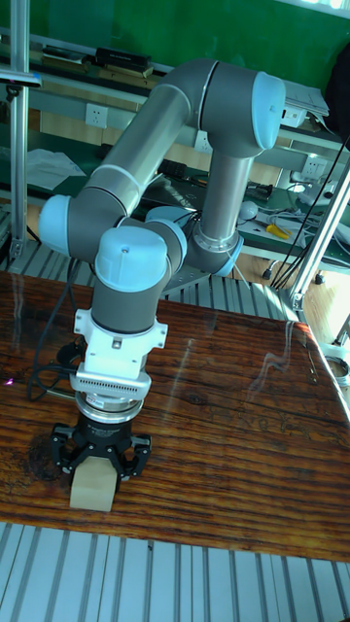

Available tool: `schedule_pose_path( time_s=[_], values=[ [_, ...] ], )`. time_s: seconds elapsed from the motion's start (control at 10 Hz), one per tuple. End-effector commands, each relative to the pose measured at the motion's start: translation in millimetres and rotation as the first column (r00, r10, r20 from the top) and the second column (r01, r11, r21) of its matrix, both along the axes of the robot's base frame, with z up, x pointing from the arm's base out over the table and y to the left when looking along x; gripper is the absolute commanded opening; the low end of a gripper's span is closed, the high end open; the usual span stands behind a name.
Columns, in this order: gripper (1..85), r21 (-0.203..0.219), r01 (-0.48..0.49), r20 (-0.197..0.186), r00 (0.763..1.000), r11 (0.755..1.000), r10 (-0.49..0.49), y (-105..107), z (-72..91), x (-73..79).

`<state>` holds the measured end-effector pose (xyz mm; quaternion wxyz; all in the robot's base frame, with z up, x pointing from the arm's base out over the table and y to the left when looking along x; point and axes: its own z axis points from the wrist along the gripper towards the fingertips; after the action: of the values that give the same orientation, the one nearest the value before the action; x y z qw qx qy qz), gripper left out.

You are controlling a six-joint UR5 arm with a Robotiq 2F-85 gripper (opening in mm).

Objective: Hold a small block with the gripper and sweep it from left to right on the table

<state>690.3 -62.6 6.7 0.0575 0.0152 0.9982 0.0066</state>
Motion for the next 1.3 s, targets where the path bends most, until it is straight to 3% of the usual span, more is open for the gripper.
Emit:
schedule_pose_path(
  time_s=[0.0, 1.2],
  values=[
    [1.0, 0.009, 0.011, 0.003, 1.0, 1.0, -0.011, 2.5, 1.3, 1.2],
    [1.0, 0.003, 0.025, -0.002, 1.0, 1.0, -0.025, 6.5, 1.4, 0.9]
  ],
)
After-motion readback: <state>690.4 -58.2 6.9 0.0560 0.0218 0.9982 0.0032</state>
